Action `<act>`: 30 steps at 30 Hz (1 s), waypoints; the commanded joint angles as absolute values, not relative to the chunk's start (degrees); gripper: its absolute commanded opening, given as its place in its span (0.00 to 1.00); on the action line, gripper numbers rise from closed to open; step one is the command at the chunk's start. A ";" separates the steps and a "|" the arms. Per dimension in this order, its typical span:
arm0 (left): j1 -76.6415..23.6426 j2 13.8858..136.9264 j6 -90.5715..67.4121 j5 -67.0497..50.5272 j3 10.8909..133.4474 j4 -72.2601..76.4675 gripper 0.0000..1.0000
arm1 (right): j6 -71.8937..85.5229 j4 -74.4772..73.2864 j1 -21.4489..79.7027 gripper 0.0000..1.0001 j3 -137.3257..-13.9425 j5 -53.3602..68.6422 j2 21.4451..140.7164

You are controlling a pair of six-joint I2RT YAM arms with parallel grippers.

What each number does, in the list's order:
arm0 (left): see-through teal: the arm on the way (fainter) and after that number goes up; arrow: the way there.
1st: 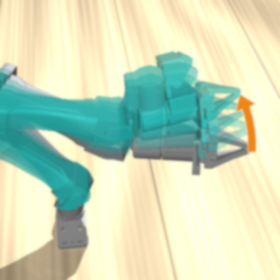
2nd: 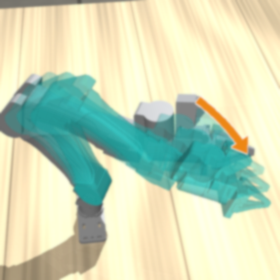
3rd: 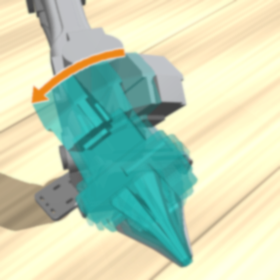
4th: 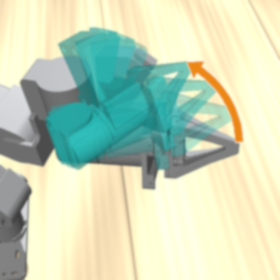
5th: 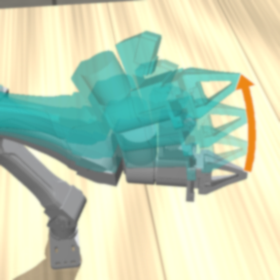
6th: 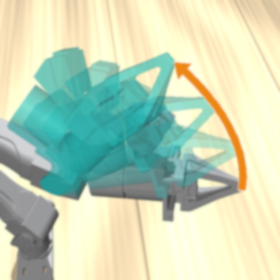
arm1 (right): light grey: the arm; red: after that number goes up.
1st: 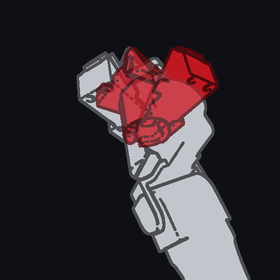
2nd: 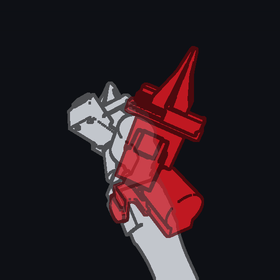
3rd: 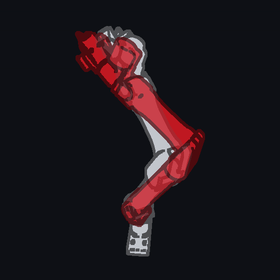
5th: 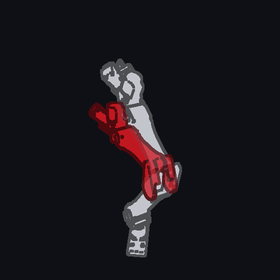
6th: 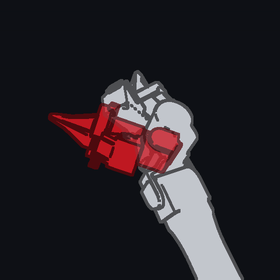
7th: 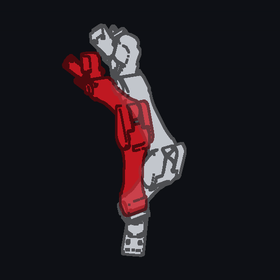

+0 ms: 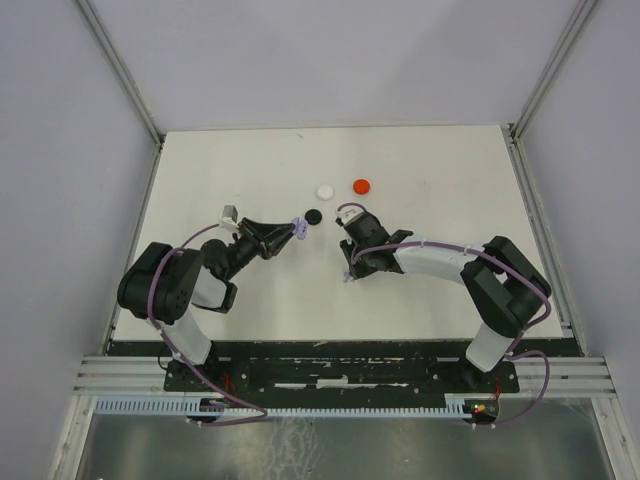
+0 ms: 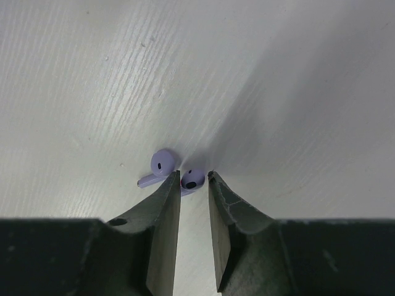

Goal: Insert the wireless bluetooth earbuds into the charging case
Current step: Pick up the earbud from the center of the board.

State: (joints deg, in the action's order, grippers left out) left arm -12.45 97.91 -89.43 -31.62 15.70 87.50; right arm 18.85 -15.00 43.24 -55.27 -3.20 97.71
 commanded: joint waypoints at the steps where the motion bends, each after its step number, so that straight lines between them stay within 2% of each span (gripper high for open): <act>1: -12.07 98.61 -91.54 -32.34 15.38 94.39 0.03 | 19.16 -13.36 43.35 0.32 -57.04 -2.69 98.63; 11: -11.95 98.44 -91.66 -32.38 15.42 94.48 0.03 | 18.46 -13.68 43.38 0.22 -57.33 -3.34 97.84; 18: -12.08 99.67 -92.38 -32.91 15.94 94.28 0.03 | 13.36 -11.71 43.50 0.06 -57.57 -7.47 89.83; 20: -12.33 100.33 -93.19 -33.04 16.35 94.00 0.03 | 11.15 -8.68 43.58 0.02 -56.63 -8.84 86.72; 30: -16.76 101.45 -98.92 -32.34 21.79 90.10 0.03 | -4.31 19.36 43.68 0.01 -47.00 -12.65 78.03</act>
State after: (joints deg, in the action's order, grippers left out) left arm -15.00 101.65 -94.37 -31.88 18.72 87.29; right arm 4.67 5.37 43.40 -50.09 -10.85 79.15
